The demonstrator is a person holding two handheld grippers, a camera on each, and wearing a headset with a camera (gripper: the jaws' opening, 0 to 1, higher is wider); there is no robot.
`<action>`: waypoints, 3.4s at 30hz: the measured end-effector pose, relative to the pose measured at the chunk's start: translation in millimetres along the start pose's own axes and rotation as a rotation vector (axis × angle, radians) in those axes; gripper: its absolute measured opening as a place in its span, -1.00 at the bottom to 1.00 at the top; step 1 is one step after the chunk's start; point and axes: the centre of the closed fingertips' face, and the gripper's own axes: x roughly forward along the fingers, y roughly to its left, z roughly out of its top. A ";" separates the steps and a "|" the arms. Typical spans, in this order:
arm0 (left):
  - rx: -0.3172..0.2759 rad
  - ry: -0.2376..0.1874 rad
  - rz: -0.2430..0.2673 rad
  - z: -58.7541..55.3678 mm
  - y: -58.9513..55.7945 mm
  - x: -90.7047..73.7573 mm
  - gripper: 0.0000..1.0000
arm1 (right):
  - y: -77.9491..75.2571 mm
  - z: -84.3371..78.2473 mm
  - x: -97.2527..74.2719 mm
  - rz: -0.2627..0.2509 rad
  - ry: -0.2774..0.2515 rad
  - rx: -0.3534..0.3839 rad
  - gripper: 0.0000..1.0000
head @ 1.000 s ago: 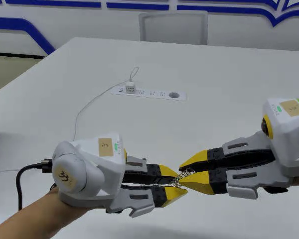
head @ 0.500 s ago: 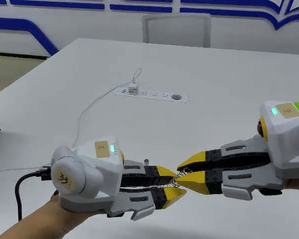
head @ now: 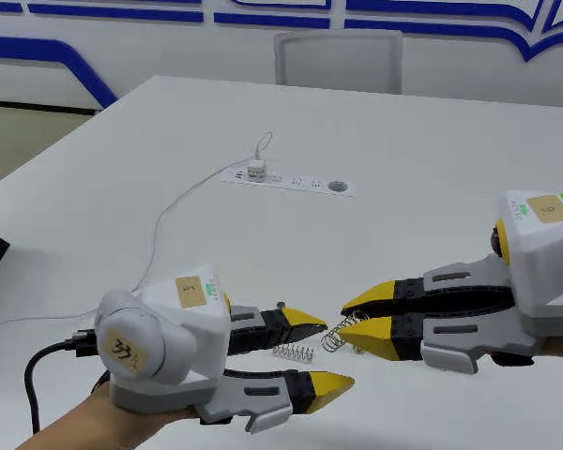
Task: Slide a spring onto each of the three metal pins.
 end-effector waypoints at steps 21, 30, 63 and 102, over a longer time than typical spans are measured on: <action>-0.068 0.056 0.175 -40.1 27.7 -37.1 0.20 | -21.9 -19.6 -9.5 -0.093 0.040 0.064 -0.79; -0.093 0.032 0.222 -42.5 37.1 -49.7 0.44 | -38.4 -25.8 -17.3 -0.157 0.050 0.090 -0.79; -0.225 0.015 0.366 -53.1 55.3 -69.0 1.00 | -92.7 -53.8 -23.4 -0.355 0.143 0.204 -0.79; -0.299 0.038 0.341 -64.4 52.1 -66.6 1.00 | -109.7 -102.2 20.3 -0.315 0.335 0.232 -0.79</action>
